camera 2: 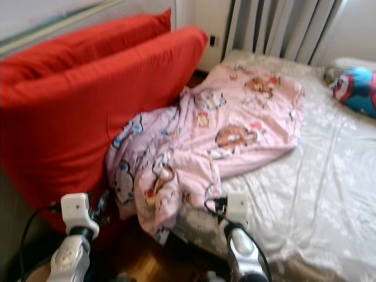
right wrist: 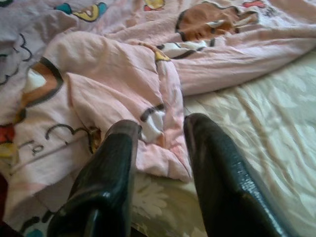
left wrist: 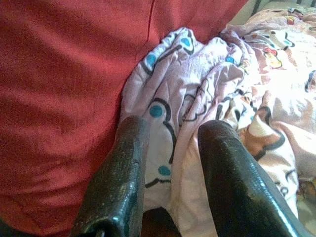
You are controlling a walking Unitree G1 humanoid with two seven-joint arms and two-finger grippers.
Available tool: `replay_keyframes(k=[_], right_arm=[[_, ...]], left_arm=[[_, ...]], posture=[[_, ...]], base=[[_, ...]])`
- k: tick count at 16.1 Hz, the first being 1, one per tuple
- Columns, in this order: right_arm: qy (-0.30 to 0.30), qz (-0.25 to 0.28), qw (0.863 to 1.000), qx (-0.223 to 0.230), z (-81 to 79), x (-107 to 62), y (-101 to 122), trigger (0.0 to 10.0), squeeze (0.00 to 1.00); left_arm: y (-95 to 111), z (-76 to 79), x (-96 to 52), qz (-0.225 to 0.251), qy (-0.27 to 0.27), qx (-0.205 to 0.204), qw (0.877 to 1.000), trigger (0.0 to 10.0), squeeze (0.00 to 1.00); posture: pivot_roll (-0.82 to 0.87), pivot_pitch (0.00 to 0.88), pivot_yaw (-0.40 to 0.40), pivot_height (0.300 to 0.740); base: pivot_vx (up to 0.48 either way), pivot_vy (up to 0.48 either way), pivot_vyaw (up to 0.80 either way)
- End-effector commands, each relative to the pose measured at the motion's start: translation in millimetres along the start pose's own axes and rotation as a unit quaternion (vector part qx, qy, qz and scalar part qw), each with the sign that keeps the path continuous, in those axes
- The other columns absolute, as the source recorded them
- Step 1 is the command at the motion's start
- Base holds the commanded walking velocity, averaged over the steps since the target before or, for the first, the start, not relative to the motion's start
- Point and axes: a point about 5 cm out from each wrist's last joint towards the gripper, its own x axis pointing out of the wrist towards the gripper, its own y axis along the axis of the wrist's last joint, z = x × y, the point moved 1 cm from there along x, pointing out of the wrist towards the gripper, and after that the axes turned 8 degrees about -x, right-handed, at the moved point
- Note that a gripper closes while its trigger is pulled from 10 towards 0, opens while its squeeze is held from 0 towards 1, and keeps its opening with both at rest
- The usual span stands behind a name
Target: Clean up the room
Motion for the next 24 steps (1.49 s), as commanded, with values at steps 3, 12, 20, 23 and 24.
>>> replay_keyframes(k=[3, 12, 20, 23, 24], right_arm=[[0.004, -0.001, 1.0, -0.002, -2.4, -0.3, -1, 10.0, 0.0], [0.019, -0.003, 1.0, -0.006, -8.6, 0.5, -1, 10.0, 0.0], [0.038, -0.002, 0.999, -0.02, -16.3, 0.8, 0, 10.0, 0.0], [0.04, -0.006, 0.999, -0.015, -17.1, 0.7, -1, 10.0, 0.0], [0.044, -0.006, 0.999, -0.017, -17.7, 0.7, -1, 10.0, 0.0]], left_arm=[[-1, 1.0, -0.6, -0.007, 0.0, 0.0, 1.0, 10.0, 0.0], [-3, 2.3, 1.4, -0.019, -0.001, 0.002, 1.0, 10.0, 0.0], [1, 3.6, 4.6, -0.016, -0.005, 0.003, 1.0, 10.0, 0.0], [2, 3.4, 5.4, -0.014, -0.003, 0.001, 1.0, 10.0, 0.0], [2, 3.4, 5.5, -0.013, -0.003, 0.001, 1.0, 10.0, 0.0]], posture=[[-0.05, 0.082, -0.045, 0.651], [-0.04, 0.05, -0.05, 0.651], [-0.04, 0.044, -0.045, 0.651], [-0.04, 0.052, -0.045, 0.651], [-0.04, 0.053, -0.045, 0.651]], base=[[0.0, 0.0, 0.0], [0.028, 0.0, 0.0], [0.313, 0.0, 0.27], [0.326, 0.0, 0.18], [0.326, 0.0, 0.0]])
